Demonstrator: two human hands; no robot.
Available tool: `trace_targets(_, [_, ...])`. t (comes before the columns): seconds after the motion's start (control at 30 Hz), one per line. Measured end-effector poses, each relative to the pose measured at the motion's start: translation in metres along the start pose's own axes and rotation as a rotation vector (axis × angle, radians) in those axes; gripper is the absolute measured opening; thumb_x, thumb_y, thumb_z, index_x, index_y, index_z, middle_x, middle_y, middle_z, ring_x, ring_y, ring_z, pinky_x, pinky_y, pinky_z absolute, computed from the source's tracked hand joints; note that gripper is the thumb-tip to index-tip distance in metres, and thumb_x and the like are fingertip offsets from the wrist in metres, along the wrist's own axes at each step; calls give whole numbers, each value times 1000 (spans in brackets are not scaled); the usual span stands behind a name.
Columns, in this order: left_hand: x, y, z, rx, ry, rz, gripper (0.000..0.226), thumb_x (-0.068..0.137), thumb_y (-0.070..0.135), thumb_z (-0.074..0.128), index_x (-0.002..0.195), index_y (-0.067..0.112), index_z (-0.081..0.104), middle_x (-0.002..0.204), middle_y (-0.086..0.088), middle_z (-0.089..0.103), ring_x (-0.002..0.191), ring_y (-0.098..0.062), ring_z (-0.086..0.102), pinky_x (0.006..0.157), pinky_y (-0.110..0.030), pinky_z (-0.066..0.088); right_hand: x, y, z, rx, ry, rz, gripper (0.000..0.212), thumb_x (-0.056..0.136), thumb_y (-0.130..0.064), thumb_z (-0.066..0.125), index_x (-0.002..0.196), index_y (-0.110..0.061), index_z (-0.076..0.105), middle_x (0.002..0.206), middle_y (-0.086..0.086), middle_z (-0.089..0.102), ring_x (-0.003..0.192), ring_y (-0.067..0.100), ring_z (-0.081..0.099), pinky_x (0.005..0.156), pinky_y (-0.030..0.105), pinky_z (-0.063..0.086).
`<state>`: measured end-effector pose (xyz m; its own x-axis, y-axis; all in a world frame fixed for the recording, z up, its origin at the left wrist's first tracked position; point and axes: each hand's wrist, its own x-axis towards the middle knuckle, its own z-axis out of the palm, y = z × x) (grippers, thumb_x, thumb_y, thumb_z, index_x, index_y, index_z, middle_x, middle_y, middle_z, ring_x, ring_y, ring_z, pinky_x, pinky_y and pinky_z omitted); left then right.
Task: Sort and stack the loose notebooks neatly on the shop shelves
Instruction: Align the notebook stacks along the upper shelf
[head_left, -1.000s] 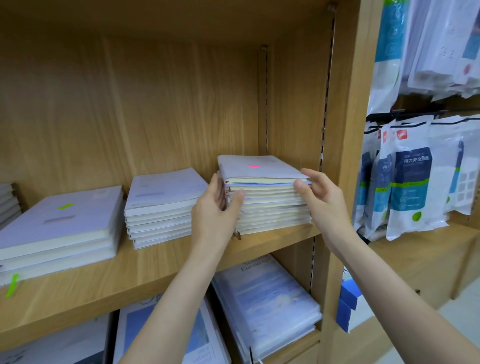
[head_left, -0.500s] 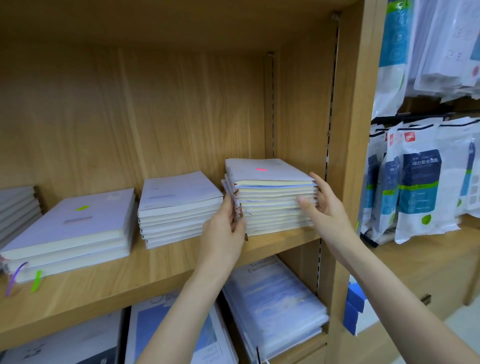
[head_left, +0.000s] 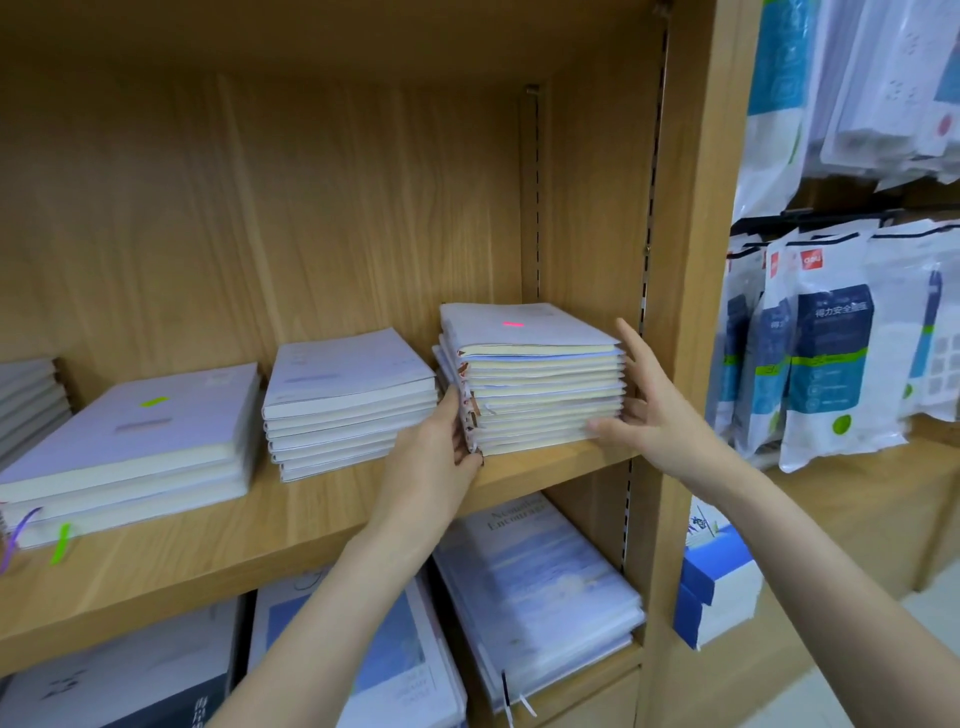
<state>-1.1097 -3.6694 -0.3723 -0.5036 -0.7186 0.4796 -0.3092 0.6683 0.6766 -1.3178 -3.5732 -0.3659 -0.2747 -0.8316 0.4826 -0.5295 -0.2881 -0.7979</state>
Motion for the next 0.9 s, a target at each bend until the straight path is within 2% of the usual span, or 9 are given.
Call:
trace_targets(0.03, [2,0,2,44,22,6,74,81,-3,62,143,29,34,111,5,65,105,-14,63,96,-29,48,0,1,-3,-131,-28,-22,101,81,-2,69,142,-51,4,139,-23,36,124,9,48,101,27,44])
trace_targets(0.1, [4,0,5,122,75,7,72,81,0,62,142,28,36,108,-4,68,102,-21,64,92,-38,50,2,1,-5,-332,-7,-46,107,79,1,69,142,-53,1,147,-11,31,127,16,44,102,37,44])
trace_targets(0.2, [6,0,10,148,112,27,72,82,1,62,143,28,35,106,-4,69,99,-21,64,90,-39,51,6,-2,-5,-432,69,-59,106,78,1,70,145,-48,4,141,0,37,119,20,49,95,33,48])
trace_targets(0.3, [8,0,13,186,118,54,70,83,1,60,143,25,34,103,-6,69,96,-21,64,88,-40,51,11,-1,-3,-560,100,-58,103,79,-4,71,147,-44,4,131,7,44,112,23,51,97,40,46])
trace_targets(0.37, [12,1,16,219,132,62,65,84,2,59,143,21,36,102,-6,69,96,-21,64,88,-39,51,15,0,-2,-630,107,-55,101,81,-5,69,148,-40,2,123,9,48,109,24,51,96,39,45])
trace_targets(0.63, [31,5,22,362,130,-10,52,88,2,51,137,12,40,98,-14,65,93,-28,59,78,-34,47,29,9,4,-628,167,-31,95,82,-4,67,149,-33,6,111,12,55,96,25,56,90,39,46])
trace_targets(0.73, [40,4,22,366,112,-44,48,87,0,52,133,9,44,101,-14,64,96,-29,58,80,-35,48,32,13,8,-631,205,-34,94,82,-5,67,150,-32,7,106,12,58,94,27,58,88,40,47])
trace_targets(0.8, [45,4,21,363,97,-70,49,85,0,55,132,7,45,101,-15,65,96,-29,58,82,-37,49,33,15,9,-613,228,-27,93,83,-6,68,150,-30,8,107,13,59,94,28,59,89,40,47])
trace_targets(0.9, [49,6,22,379,95,-110,54,85,-1,54,136,5,40,103,-16,63,96,-30,58,75,-31,46,34,17,12,-621,260,1,90,83,-8,68,150,-25,10,108,15,61,97,29,60,90,42,47])
